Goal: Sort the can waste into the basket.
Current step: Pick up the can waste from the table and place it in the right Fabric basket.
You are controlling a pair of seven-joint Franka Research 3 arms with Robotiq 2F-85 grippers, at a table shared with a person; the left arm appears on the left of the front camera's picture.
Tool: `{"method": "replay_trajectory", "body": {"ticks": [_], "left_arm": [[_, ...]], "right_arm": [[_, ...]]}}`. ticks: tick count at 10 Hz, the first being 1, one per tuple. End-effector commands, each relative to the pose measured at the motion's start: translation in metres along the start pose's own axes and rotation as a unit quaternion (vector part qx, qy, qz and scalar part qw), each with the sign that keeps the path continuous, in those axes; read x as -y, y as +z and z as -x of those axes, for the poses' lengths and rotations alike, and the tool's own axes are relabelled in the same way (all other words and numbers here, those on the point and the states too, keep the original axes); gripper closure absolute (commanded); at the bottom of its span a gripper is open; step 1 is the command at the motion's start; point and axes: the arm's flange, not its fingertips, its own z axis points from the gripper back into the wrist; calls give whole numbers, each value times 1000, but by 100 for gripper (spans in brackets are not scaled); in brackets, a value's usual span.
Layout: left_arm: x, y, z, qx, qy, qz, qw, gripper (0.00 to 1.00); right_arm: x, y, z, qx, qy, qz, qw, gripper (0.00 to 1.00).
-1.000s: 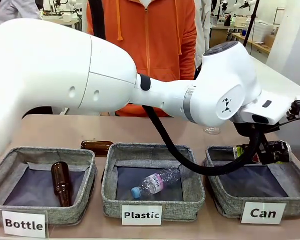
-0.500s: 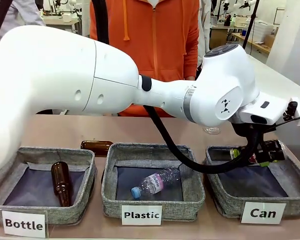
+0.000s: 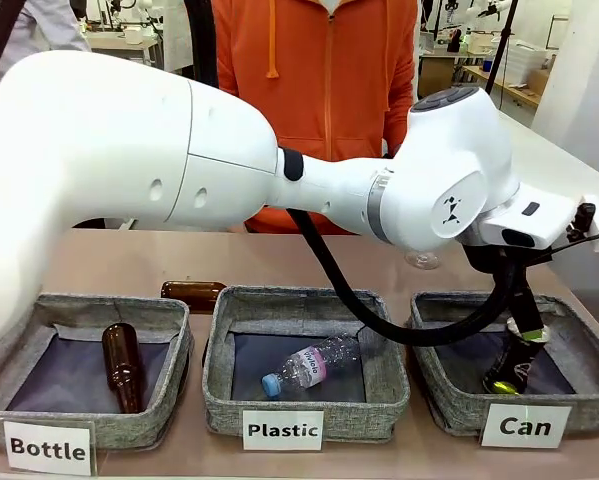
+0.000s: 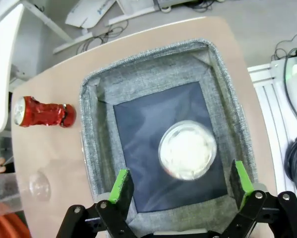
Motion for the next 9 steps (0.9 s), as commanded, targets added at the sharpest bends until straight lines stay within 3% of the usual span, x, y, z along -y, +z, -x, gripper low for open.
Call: {"method": "replay_trajectory", "body": {"ticks": [1, 3, 5, 8, 9], "left_arm": [[15, 40, 1, -41, 19, 42, 998, 0], [36, 109, 28, -52, 29, 20, 998, 0], [48, 195, 80, -25, 55, -8, 998, 0], [77, 294, 195, 18, 158, -86, 984, 0], [87, 324, 240, 33, 210, -80, 974, 0]], "right_arm": [[1, -1, 1, -6, 0, 2, 1000, 0], [-15, -16, -7, -4, 5, -15, 1000, 0], [-61, -60, -15, -2, 46, -25, 999, 0], [-134, -107, -14, -56, 138, -112, 982, 0], [-151, -118, -14, -88, 140, -134, 977, 0]]}}
